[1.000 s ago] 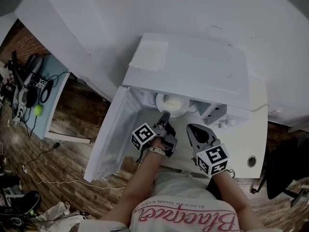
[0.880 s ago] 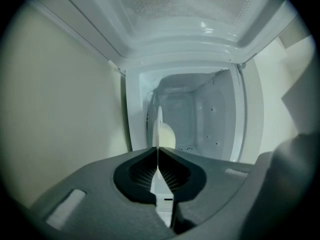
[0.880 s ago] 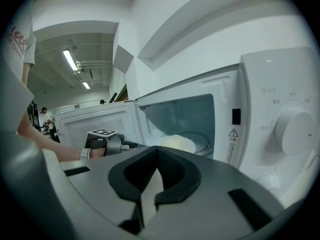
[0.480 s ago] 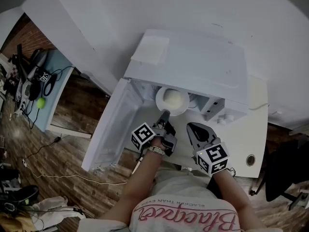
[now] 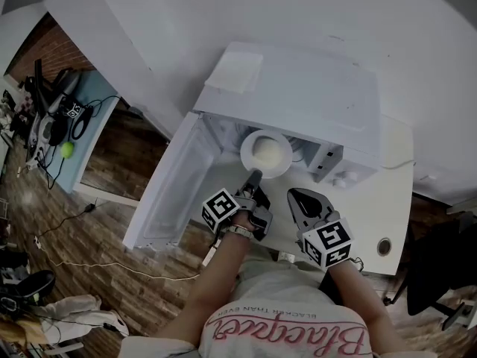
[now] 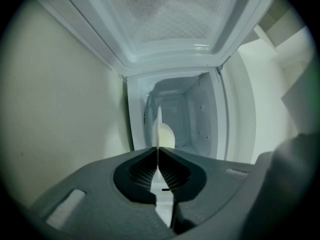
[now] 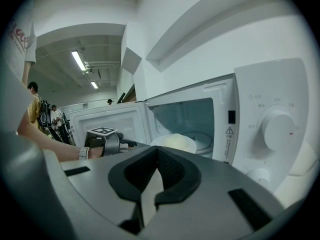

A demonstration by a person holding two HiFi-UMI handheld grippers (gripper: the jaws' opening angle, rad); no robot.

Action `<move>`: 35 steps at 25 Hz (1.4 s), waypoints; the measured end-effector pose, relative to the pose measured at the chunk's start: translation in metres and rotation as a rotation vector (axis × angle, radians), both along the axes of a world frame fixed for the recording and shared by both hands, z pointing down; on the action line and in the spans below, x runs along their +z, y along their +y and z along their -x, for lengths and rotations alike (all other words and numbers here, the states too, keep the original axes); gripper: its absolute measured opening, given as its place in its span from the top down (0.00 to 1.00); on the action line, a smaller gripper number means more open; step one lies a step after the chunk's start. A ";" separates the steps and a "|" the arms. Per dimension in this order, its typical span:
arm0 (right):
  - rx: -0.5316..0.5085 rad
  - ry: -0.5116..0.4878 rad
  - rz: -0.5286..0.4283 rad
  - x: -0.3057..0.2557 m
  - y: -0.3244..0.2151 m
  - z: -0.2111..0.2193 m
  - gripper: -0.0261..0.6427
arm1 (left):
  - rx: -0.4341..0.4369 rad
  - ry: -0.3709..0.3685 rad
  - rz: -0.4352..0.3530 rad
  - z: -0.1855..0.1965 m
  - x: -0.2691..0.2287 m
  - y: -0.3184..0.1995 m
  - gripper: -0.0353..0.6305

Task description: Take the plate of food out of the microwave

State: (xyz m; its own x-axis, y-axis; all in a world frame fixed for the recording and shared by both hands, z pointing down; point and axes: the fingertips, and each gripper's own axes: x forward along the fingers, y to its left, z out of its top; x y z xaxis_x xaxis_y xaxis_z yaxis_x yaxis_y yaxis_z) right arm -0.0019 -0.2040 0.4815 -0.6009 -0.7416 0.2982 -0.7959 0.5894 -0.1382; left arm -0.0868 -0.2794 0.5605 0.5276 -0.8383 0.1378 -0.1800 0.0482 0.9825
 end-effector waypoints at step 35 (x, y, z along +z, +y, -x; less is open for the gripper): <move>-0.063 -0.064 0.006 -0.011 0.036 -0.022 0.94 | -0.120 0.020 -0.015 0.005 -0.015 0.071 0.92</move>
State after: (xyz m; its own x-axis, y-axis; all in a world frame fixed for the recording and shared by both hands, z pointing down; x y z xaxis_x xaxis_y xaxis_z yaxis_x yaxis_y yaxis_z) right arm 0.0205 -0.1681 0.4709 -0.6641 -0.7001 0.2623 -0.7469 0.6369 -0.1912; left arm -0.0918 -0.2080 0.5457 0.4258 -0.8974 0.1152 -0.1544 0.0533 0.9866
